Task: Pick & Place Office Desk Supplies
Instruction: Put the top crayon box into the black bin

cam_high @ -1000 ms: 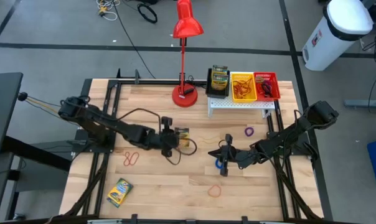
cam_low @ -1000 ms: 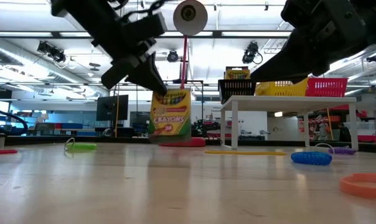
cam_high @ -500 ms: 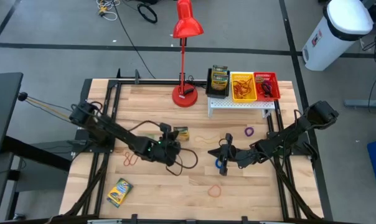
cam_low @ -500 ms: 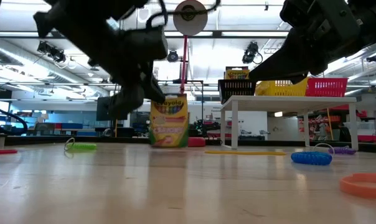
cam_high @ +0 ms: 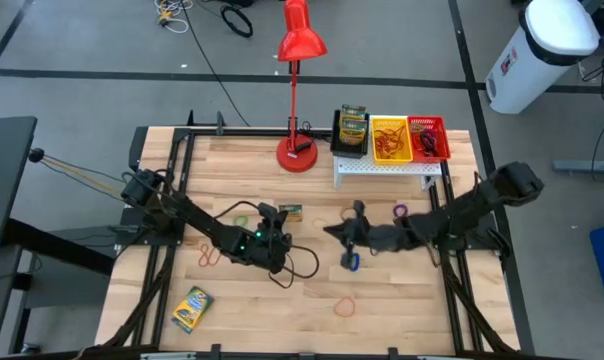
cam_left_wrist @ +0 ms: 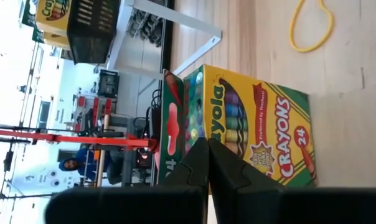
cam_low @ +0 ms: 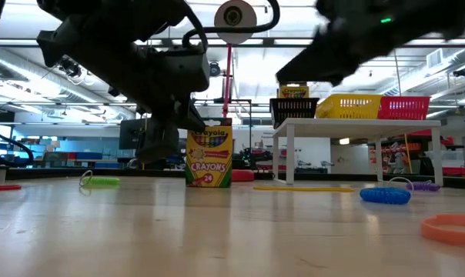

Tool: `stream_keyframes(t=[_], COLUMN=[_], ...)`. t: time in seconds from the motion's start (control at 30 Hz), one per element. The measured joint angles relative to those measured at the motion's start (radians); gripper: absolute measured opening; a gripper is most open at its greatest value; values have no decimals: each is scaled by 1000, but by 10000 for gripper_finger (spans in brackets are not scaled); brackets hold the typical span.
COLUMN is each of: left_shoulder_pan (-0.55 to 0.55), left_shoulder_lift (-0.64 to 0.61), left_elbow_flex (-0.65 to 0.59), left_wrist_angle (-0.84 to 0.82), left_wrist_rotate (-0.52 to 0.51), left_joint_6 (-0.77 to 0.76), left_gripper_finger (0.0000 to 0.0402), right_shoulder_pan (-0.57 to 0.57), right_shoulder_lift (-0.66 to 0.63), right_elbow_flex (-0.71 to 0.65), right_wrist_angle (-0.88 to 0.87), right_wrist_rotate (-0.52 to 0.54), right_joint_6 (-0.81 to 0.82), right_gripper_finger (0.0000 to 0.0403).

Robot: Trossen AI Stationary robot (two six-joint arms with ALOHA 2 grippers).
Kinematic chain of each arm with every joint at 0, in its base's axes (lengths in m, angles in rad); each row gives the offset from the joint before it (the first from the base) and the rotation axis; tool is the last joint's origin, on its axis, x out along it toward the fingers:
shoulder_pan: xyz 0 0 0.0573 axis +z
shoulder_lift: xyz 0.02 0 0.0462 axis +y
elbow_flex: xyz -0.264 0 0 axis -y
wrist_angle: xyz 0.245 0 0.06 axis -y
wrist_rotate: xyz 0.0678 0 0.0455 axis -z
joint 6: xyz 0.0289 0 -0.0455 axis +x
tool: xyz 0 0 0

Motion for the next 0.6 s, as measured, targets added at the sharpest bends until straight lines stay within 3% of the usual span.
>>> stream_keyframes(t=[0.2, 0.47, 0.6], left_shoulder_pan=[1, 2, 2], left_shoulder_lift=[-2, -2, -2], left_elbow_flex=[0, 0, 0], left_wrist_angle=[2, 3, 3], left_wrist_rotate=[7, 21, 22], left_joint_6=[33, 38, 38], left_gripper_finger=[2, 2, 2], right_shoulder_pan=[-187, -312, -352], right_shoulder_lift=[44, 148, 199], right_elbow_flex=[149, 173, 173], right_wrist_angle=[-246, -122, -53], right_wrist_rotate=[-120, -325, -411], right_joint_6=[-87, -258, -263], right_gripper_finger=[39, 135, 159])
